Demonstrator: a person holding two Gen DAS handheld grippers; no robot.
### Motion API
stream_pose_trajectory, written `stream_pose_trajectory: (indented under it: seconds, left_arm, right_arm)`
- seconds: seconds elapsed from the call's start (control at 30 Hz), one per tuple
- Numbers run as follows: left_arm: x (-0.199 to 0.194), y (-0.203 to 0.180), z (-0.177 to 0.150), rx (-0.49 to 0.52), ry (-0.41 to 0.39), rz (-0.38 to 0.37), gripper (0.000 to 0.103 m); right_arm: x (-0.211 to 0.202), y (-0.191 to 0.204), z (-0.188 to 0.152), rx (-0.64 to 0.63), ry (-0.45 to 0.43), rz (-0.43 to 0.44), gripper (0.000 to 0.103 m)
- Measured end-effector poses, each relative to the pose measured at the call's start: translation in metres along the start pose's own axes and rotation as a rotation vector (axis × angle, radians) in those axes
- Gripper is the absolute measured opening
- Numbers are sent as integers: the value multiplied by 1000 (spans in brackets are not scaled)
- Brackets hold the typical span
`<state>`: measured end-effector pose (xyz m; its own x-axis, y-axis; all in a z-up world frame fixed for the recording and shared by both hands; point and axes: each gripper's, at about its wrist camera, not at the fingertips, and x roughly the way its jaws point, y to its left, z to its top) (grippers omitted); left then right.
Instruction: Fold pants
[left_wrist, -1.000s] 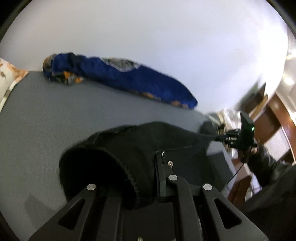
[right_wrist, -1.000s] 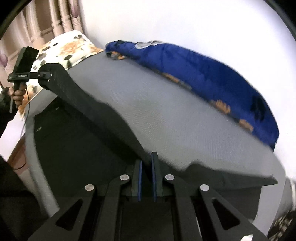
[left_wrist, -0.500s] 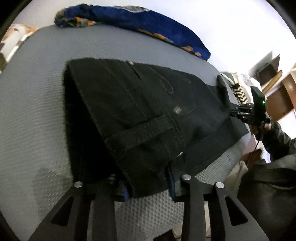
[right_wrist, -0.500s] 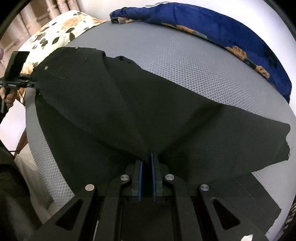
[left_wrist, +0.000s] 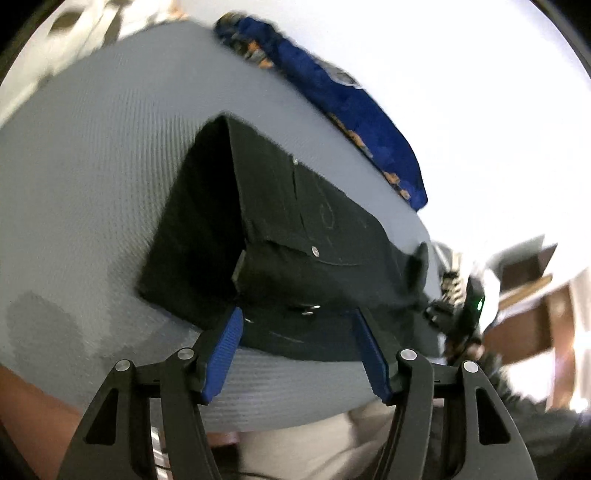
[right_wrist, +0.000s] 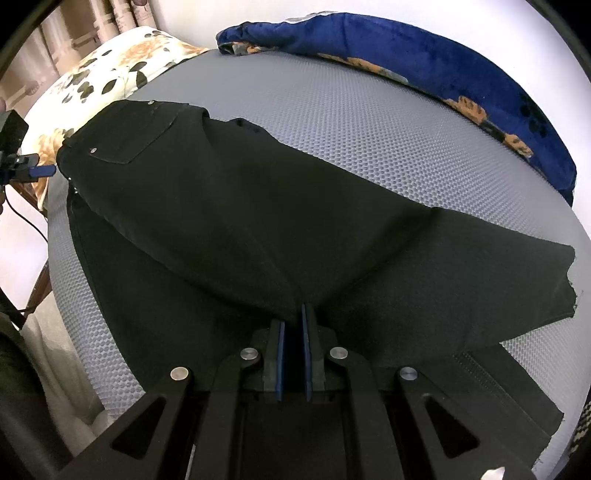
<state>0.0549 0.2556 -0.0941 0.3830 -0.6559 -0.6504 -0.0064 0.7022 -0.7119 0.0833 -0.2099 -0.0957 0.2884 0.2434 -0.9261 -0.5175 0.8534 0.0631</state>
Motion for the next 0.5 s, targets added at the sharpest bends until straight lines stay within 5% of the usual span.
stream_pose_trajectory:
  seconds: [0.17, 0.5]
  left_arm:
    - [25, 10, 0, -186, 4, -53, 62]
    - [36, 33, 4, -360, -5, 20, 61]
  right_arm:
    - [-3, 1, -1, 5, -20, -3, 7]
    - [-11, 2, -6, 17, -52, 0, 7]
